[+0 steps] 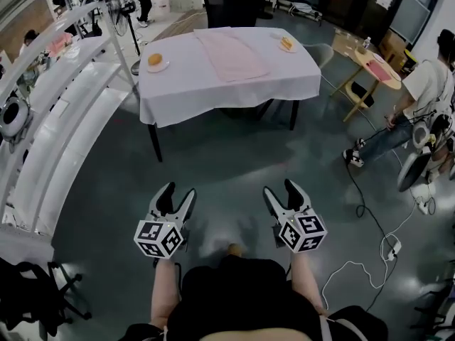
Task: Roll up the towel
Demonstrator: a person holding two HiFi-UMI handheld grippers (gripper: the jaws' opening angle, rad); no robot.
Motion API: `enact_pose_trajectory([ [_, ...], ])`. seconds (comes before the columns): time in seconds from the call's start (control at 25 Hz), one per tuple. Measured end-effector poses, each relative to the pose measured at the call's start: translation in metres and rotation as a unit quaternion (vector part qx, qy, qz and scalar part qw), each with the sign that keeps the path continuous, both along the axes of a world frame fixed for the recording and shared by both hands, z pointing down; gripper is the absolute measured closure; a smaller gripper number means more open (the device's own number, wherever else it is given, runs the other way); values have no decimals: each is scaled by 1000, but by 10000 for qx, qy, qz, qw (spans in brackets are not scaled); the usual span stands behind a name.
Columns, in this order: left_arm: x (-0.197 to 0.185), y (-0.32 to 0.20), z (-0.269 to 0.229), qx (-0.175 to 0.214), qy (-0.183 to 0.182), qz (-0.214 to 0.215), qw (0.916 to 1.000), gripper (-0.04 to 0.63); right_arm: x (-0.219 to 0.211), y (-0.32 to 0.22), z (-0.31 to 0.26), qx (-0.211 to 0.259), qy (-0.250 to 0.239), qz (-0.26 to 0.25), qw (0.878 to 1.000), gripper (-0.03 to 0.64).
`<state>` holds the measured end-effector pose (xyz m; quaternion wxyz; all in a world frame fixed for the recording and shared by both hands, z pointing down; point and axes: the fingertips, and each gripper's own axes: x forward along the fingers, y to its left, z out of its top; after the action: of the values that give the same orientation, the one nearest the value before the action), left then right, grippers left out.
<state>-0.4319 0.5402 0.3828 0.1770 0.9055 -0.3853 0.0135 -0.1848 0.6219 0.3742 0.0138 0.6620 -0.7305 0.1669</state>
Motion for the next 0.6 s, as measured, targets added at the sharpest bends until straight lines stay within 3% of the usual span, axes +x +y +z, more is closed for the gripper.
enact_pose_trajectory([
  [0.36, 19, -23, 2, 69, 5, -248, 9997, 313, 23, -31, 8, 27, -31, -225, 9997, 304],
  [0.6, 25, -13, 15, -116, -79, -209, 9997, 313, 25, -22, 25, -190, -166, -188, 9995, 304],
])
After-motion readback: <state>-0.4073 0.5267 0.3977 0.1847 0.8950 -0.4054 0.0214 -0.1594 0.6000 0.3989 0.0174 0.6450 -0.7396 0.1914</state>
